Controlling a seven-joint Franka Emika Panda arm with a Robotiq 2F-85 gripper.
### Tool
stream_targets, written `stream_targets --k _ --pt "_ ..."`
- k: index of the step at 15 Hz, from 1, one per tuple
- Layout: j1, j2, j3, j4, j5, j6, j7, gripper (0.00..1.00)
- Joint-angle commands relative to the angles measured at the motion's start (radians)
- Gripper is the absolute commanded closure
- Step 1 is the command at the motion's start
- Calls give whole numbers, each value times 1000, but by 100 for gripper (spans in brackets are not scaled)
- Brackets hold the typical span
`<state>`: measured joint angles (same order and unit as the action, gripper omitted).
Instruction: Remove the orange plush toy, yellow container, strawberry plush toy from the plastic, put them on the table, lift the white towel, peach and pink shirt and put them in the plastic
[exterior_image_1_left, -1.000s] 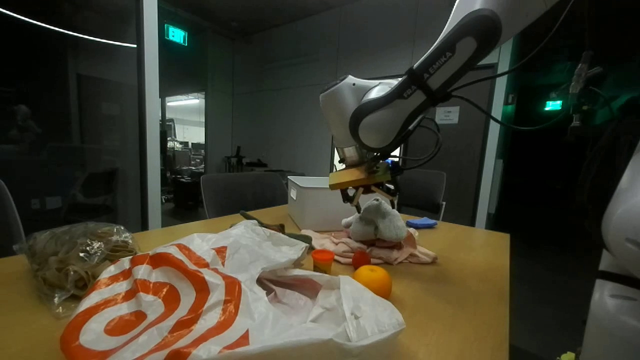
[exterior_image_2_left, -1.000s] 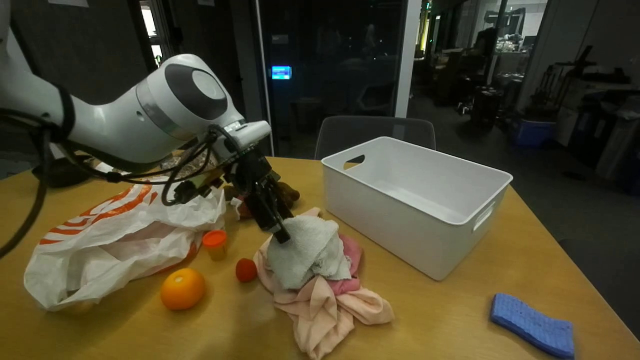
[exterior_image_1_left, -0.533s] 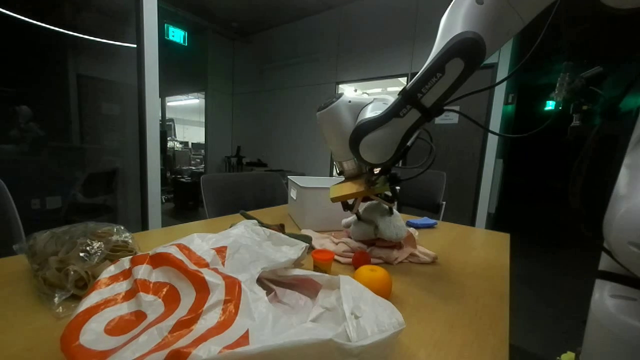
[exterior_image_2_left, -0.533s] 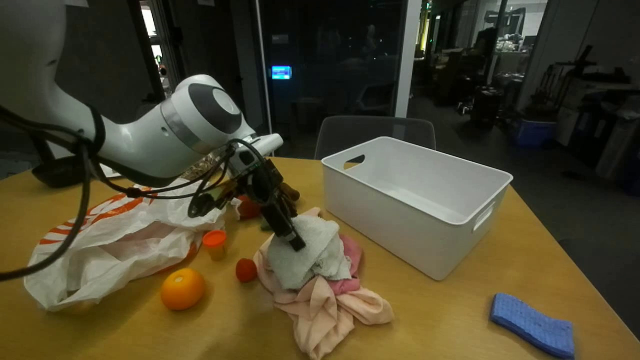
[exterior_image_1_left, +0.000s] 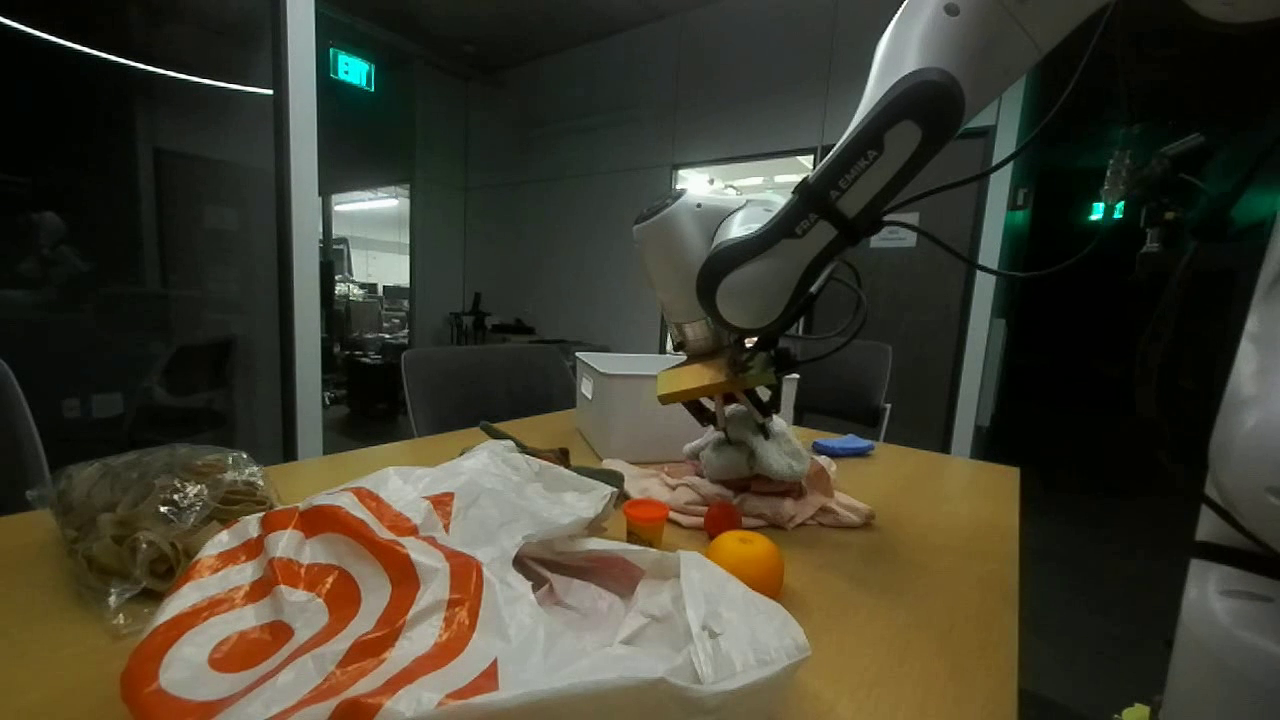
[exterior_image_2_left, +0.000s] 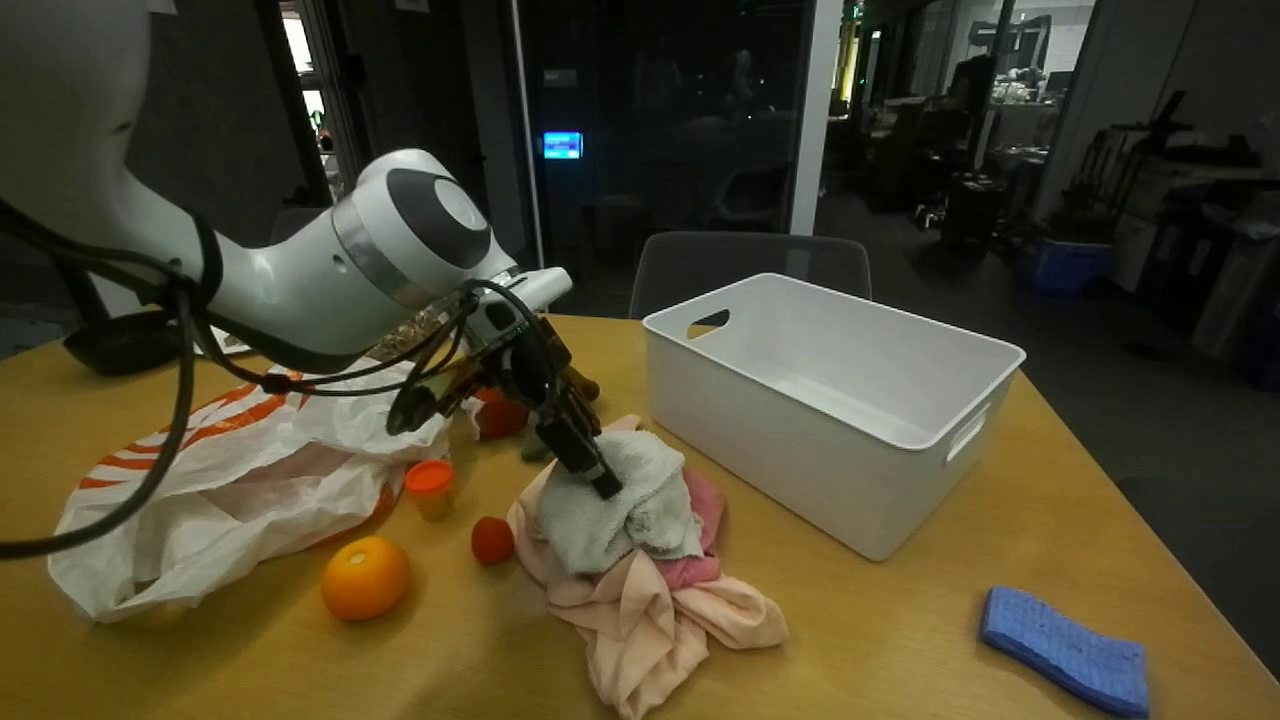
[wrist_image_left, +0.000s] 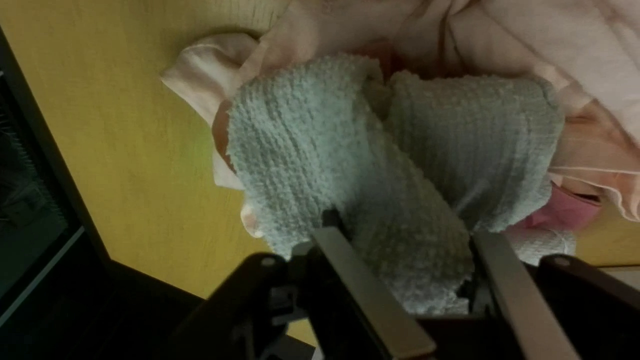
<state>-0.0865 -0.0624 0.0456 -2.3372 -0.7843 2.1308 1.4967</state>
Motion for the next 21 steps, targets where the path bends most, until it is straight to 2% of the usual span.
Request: stream_targets --k 1,3,5,7,15,19,21 --pt "20 0 -23 15 8 16 -3 79" --pt "21 -5 -24 13 15 15 -3 94" --pt "20 -15 -24 10 15 17 1 97" --pt "21 -42 -24 2 5 27 9 94" --pt "32 -230 7 -31 -55 97 94 94" --pt "51 -336 25 -58 -23 136 77 94" --pt "75 -392 21 -84 30 164 17 94"
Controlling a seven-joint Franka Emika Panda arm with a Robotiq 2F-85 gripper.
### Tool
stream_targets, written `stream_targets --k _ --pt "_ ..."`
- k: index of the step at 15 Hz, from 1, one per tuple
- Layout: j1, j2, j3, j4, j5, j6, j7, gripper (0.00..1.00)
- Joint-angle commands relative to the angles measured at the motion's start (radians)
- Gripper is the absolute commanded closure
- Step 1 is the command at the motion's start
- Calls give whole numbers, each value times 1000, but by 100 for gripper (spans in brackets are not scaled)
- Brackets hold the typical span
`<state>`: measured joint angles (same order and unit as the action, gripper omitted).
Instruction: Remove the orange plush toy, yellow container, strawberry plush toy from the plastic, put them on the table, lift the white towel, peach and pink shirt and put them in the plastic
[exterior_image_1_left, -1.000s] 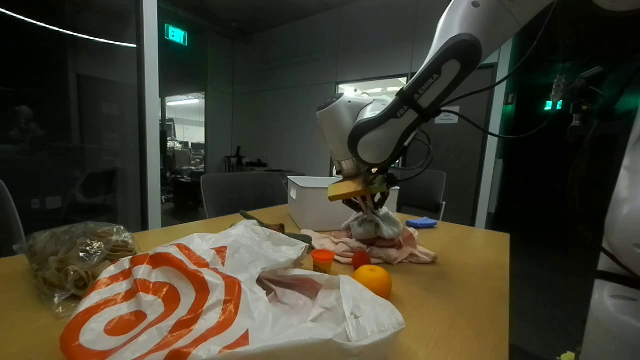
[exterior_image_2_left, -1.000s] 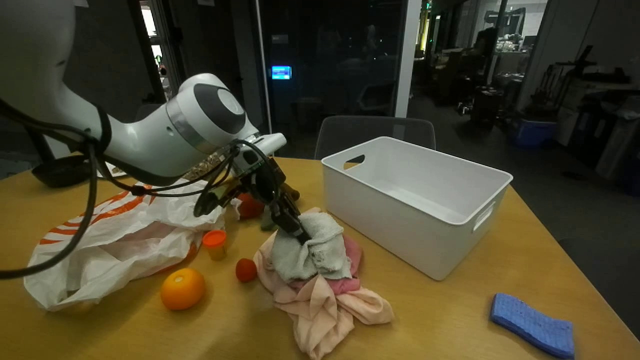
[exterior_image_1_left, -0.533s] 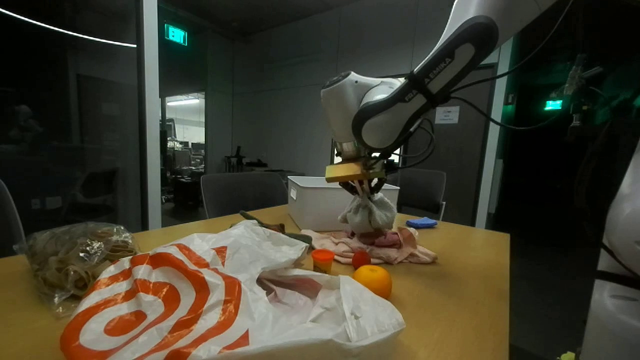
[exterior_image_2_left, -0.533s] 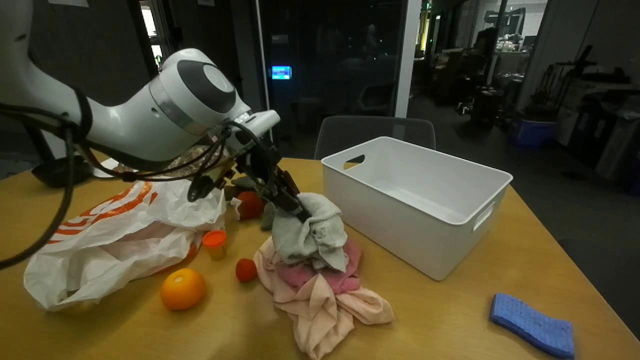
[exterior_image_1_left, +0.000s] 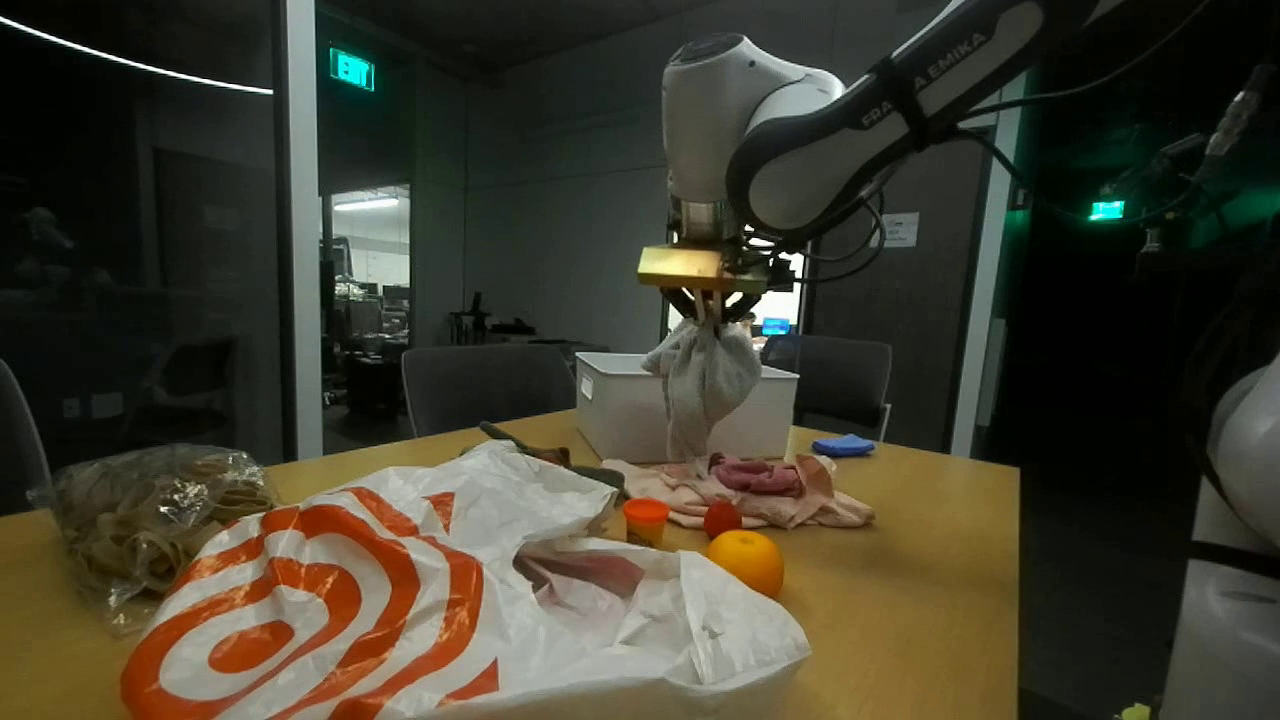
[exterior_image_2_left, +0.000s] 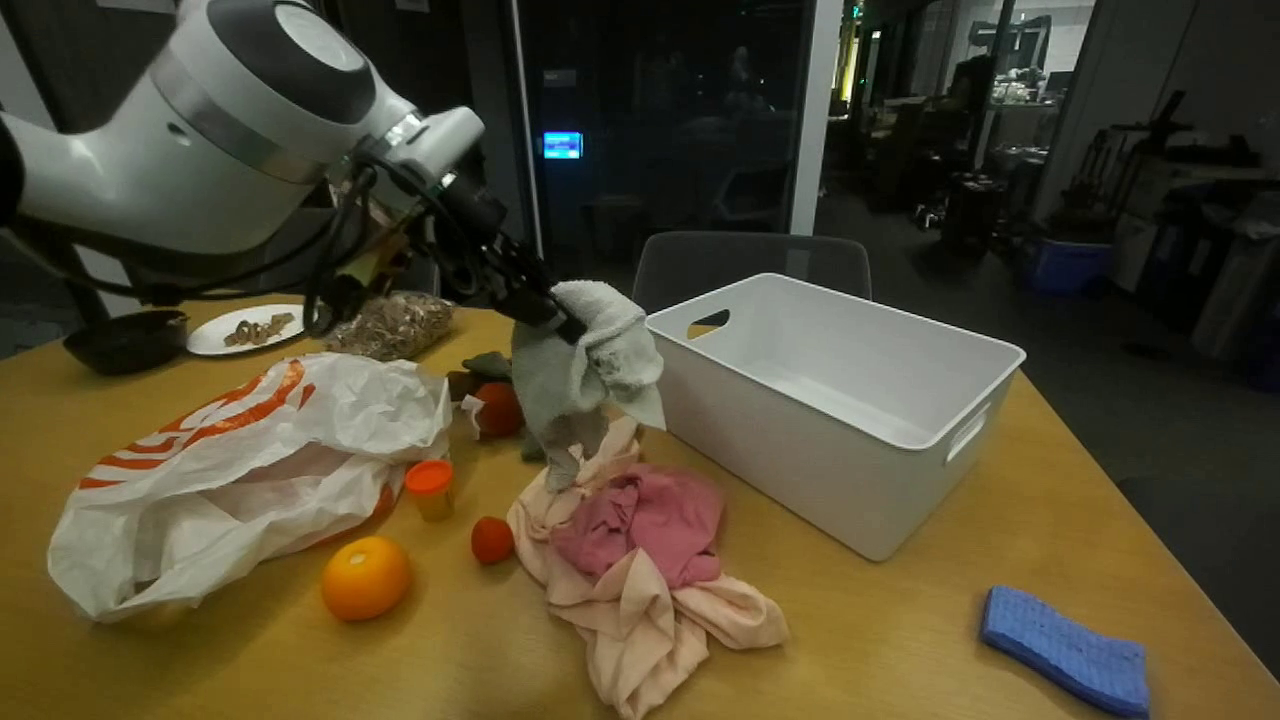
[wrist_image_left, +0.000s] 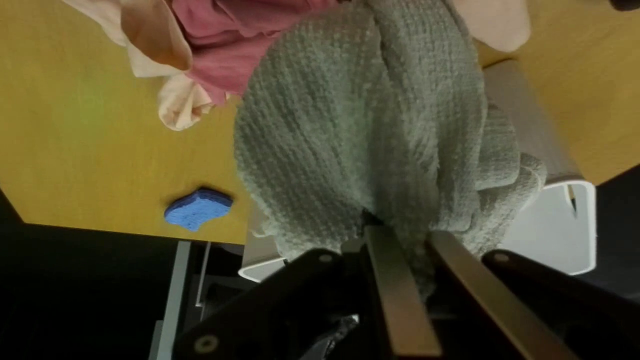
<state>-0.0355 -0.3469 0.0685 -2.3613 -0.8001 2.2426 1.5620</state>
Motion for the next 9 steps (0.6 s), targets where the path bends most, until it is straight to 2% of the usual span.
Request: stream_targets --k 1,9 --pt "44 -137 -10 -80 91 73 -104 94" --pt "140 -274 11 -177 480 157 -571 94"
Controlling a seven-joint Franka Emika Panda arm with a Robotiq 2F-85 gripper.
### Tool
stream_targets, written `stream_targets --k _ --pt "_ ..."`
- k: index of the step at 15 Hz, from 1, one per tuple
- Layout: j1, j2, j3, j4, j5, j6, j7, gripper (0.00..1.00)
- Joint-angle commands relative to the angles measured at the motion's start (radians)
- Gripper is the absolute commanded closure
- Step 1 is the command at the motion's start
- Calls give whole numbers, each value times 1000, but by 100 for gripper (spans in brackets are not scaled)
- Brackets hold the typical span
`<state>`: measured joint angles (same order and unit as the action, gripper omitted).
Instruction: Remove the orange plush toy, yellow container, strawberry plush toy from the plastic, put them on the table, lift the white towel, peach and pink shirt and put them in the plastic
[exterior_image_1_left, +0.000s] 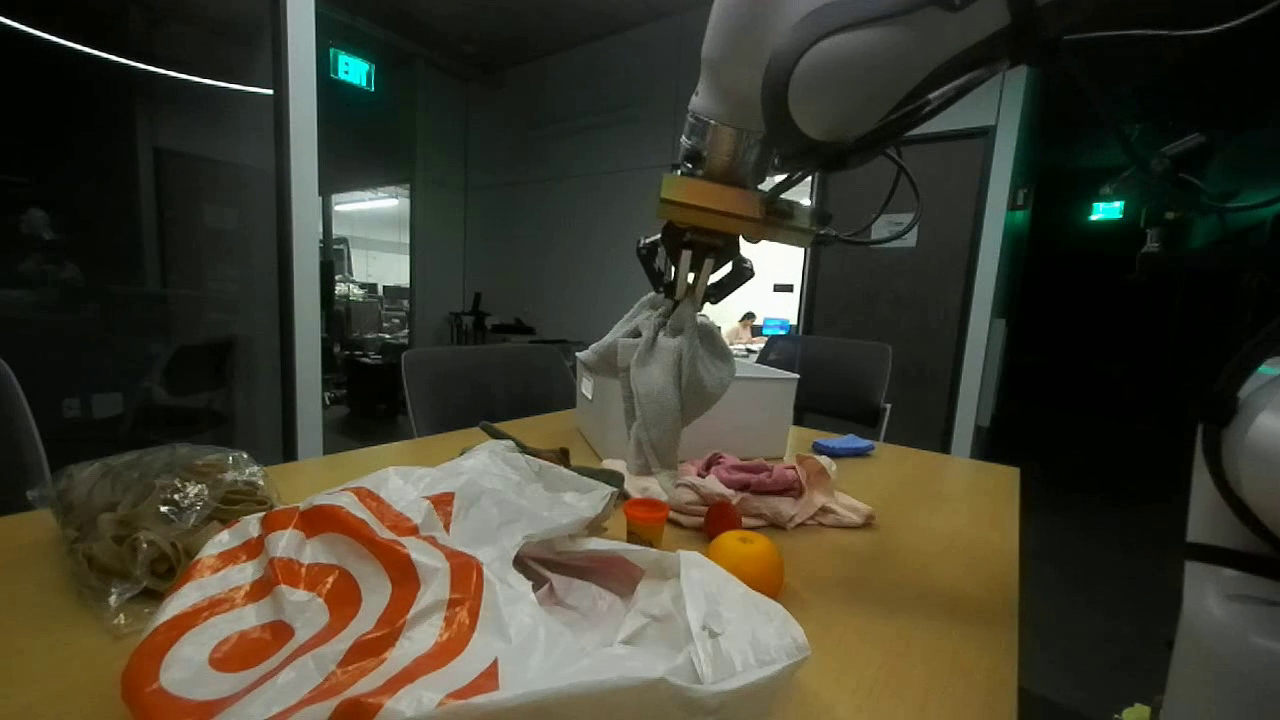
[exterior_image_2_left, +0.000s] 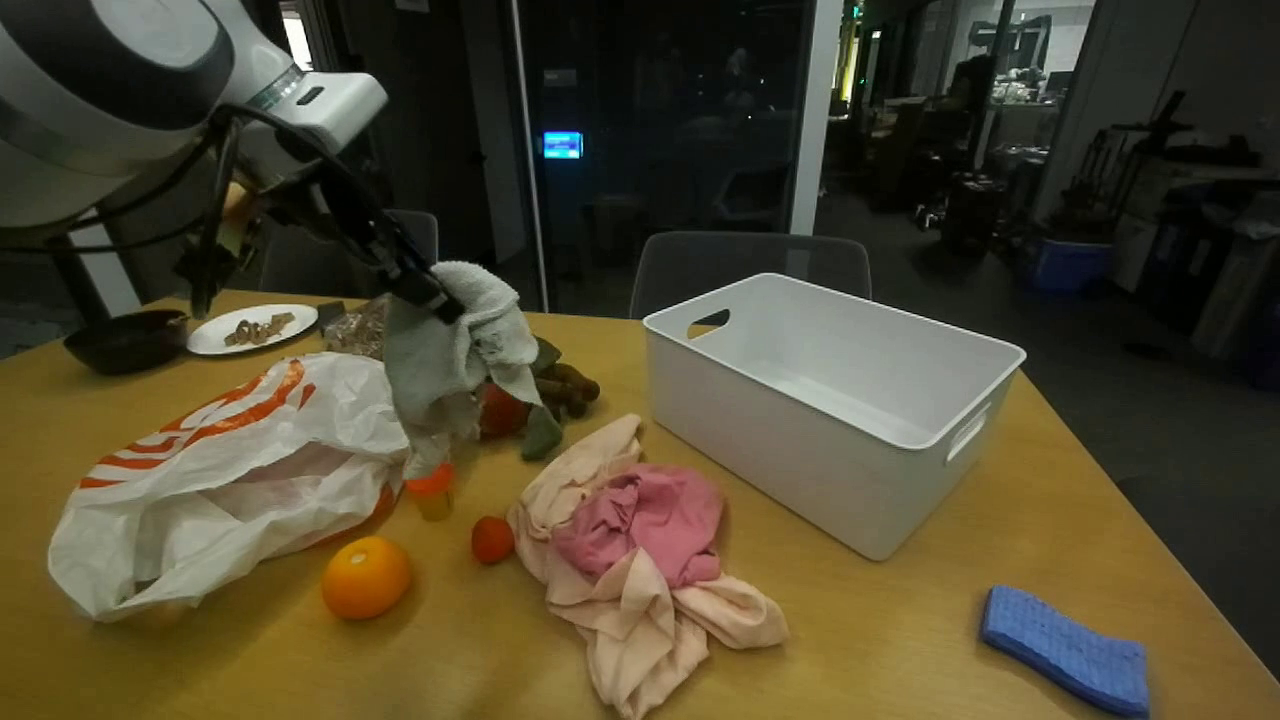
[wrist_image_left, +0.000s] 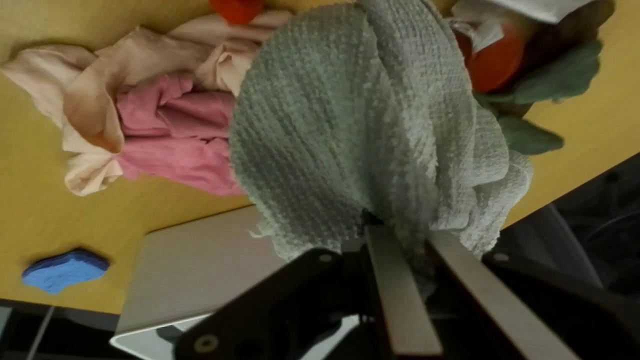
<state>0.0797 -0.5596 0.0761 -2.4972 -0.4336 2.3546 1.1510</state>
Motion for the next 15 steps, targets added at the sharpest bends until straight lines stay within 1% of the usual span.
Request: stream_targets --k 1,5,8,10,12,15 --pt "41 -67 2 -48 168 41 -225 94" --pt "96 -46 13 -51 374 3 -467 94" --pt "98 -41 40 -40 477 -10 -558 94" --pt "88 -21 60 -33 517 -32 -600 94" --pt "71 -4 87 -28 534 -52 -602 94" --pt "65 -10 112 -29 537 -59 -606 94"
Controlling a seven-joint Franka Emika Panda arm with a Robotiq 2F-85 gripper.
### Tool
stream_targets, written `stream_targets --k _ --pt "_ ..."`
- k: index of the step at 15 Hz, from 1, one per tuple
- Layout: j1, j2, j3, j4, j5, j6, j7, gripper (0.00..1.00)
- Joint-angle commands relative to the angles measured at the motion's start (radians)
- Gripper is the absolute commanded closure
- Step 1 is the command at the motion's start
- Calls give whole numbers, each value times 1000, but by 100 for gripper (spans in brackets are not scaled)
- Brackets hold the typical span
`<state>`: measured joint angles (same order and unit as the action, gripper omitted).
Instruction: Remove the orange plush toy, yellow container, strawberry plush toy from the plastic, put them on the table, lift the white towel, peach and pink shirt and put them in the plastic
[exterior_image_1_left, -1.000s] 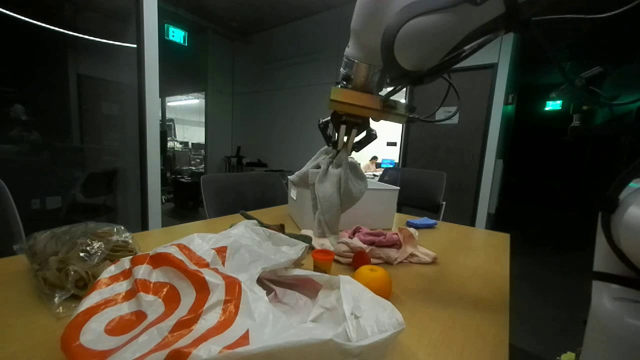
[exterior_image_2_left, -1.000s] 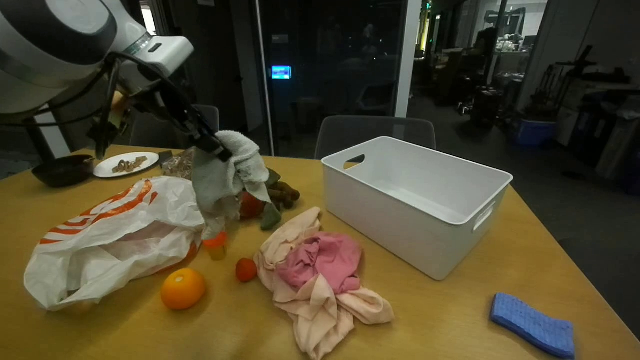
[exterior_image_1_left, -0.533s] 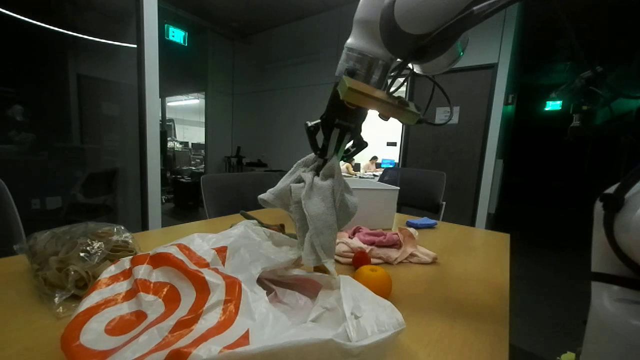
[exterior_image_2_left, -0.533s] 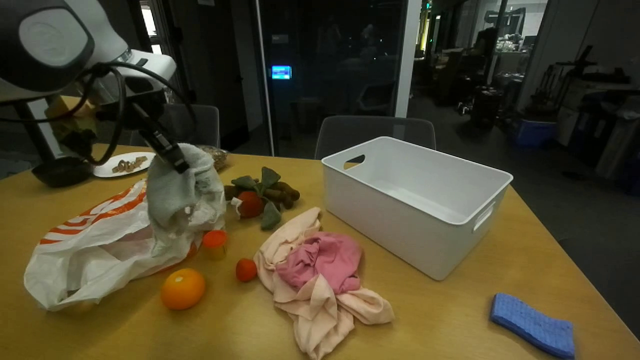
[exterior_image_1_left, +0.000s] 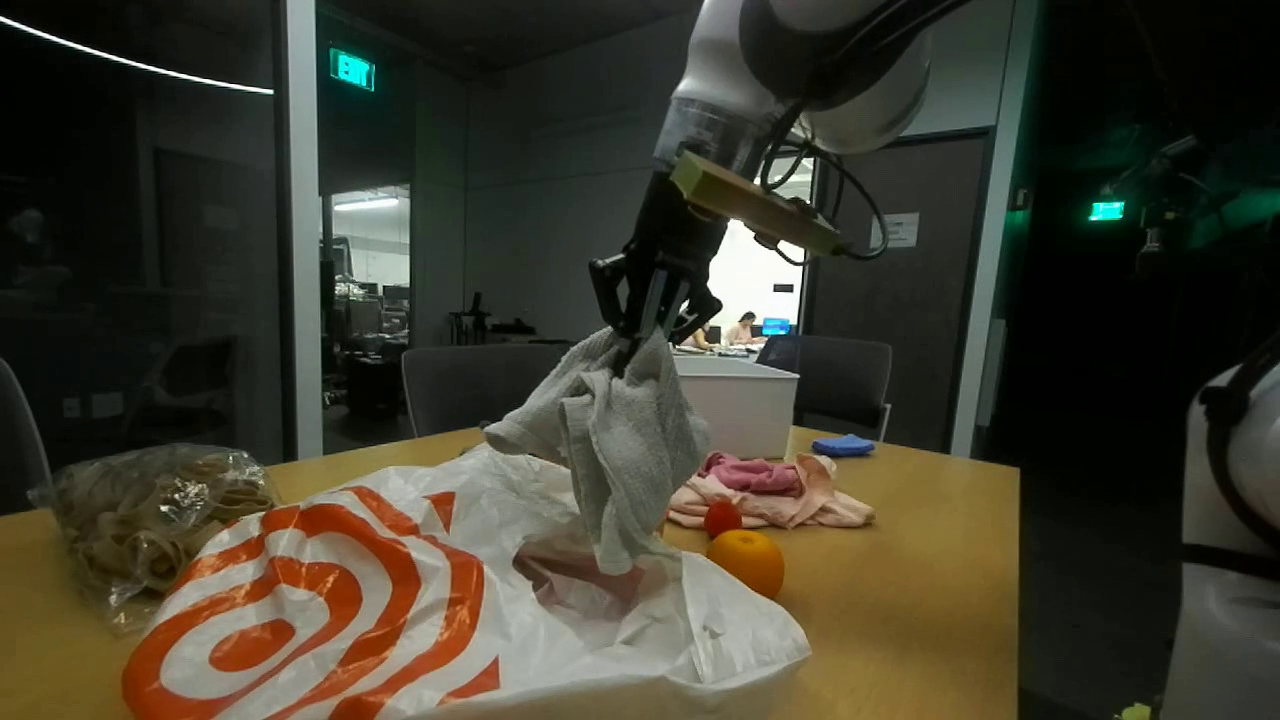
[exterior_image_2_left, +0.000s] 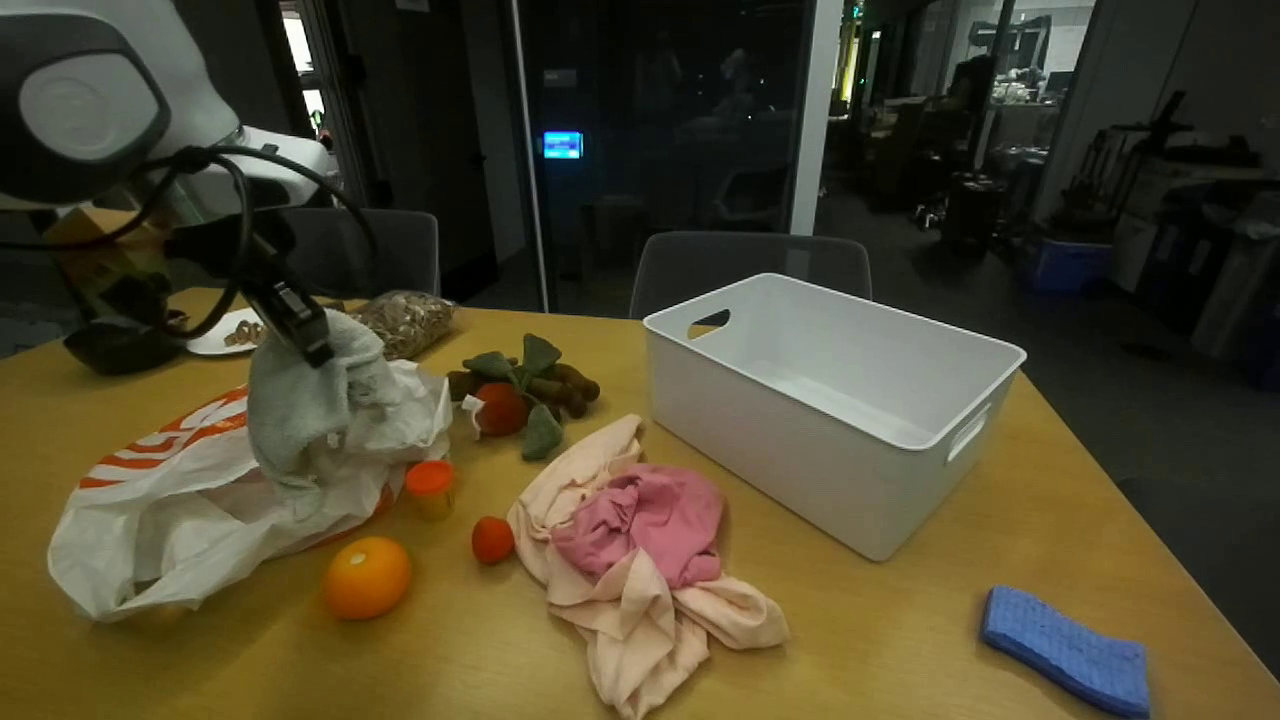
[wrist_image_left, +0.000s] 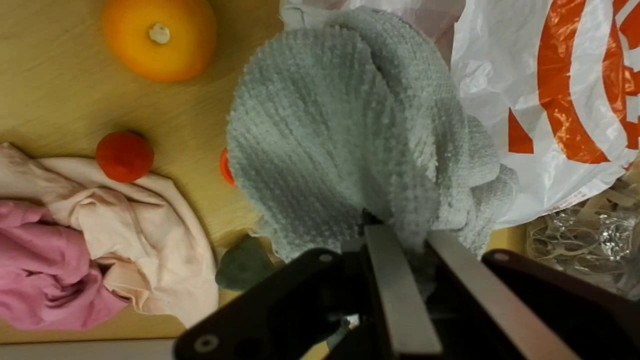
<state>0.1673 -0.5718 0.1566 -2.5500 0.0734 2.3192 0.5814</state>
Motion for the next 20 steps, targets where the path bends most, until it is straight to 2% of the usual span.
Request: stream_targets --k 1,7,11,15,20 --pt "-22 16 37 27 25 -40 -45 94" --pt "-46 138 97 56 -36 -234 -24 94" --pt "-29 212 142 93 -101 -390 -24 93" --pt "20 204 188 76 -159 -368 -72 94" --pt "55 177 221 54 -206 -225 -87 93"
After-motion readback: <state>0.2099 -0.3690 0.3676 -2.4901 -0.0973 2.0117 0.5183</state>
